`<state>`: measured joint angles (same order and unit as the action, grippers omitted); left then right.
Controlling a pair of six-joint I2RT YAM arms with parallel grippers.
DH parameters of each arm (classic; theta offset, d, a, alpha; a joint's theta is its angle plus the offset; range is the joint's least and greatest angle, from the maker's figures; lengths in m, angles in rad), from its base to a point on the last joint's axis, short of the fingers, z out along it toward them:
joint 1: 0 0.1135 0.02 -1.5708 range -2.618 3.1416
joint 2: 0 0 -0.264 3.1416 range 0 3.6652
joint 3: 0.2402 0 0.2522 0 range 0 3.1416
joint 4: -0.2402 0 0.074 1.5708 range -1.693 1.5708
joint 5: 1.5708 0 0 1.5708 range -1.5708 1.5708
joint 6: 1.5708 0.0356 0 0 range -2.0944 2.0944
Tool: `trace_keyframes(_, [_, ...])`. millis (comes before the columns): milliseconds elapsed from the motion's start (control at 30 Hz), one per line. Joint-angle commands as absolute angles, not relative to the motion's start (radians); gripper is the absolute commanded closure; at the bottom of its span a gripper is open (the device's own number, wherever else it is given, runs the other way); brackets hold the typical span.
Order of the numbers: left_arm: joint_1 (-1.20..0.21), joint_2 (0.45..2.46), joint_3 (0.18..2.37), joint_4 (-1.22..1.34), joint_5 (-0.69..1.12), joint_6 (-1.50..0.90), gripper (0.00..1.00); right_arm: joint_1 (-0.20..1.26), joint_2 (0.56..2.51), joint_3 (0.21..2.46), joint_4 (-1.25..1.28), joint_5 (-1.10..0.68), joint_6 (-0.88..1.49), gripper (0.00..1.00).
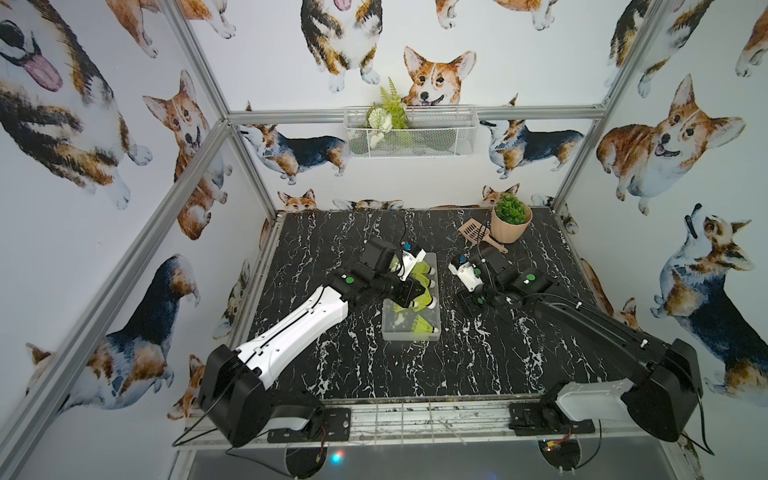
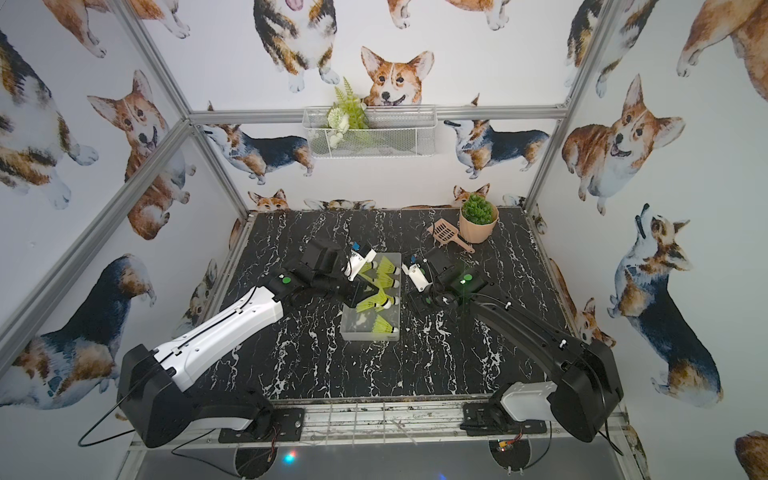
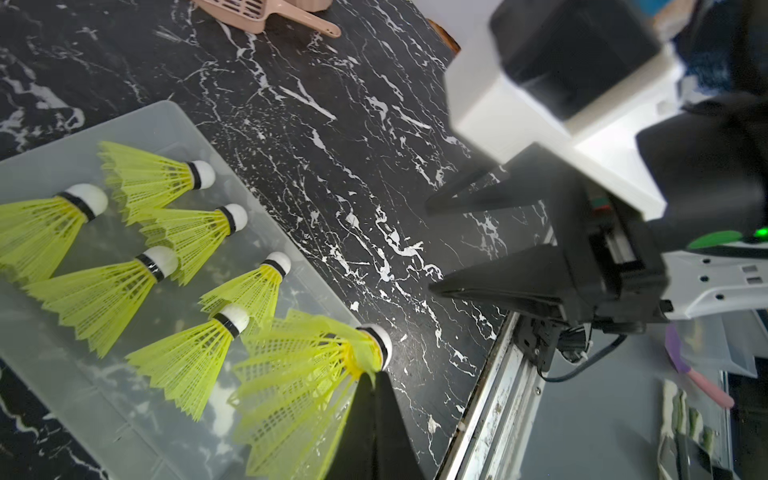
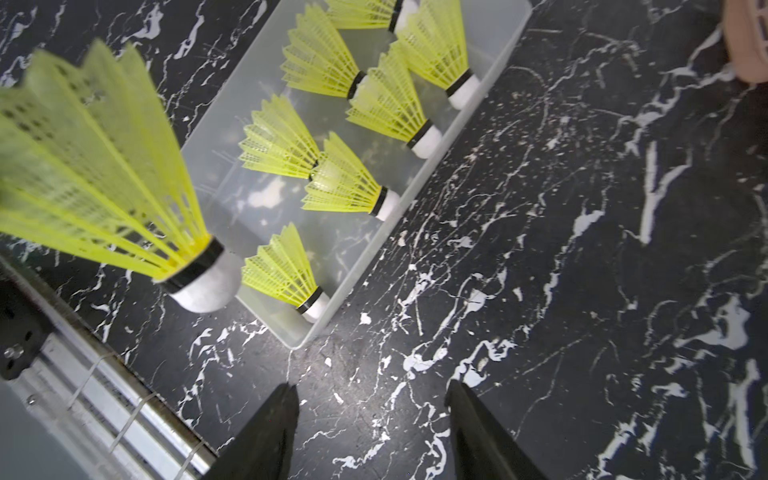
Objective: Put the shuttlecocks into the storage box
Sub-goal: Place the shuttlecock in the storage box.
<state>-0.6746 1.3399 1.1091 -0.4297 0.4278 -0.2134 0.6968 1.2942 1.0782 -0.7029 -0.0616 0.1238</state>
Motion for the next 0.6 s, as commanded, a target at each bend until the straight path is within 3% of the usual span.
trace_keyframes(0, [-0.674, 1.284, 1.052, -0.346, 0.300, -0.362, 1.00, 0.683, 1.269, 1.057, -0.663, 0.025, 0.158, 0.38])
trace_keyframes(200, [-0.674, 1.179, 0.940, -0.329, 0.172, -0.503, 1.00, 0.666, 1.262, 1.037, -0.657, 0.021, 0.172, 0.38])
trace_keyframes(567, [-0.674, 1.140, 0.820, -0.343, 0.132, -0.585, 1.00, 0.665, 1.267, 1.023, -0.637, 0.000, 0.184, 0.38])
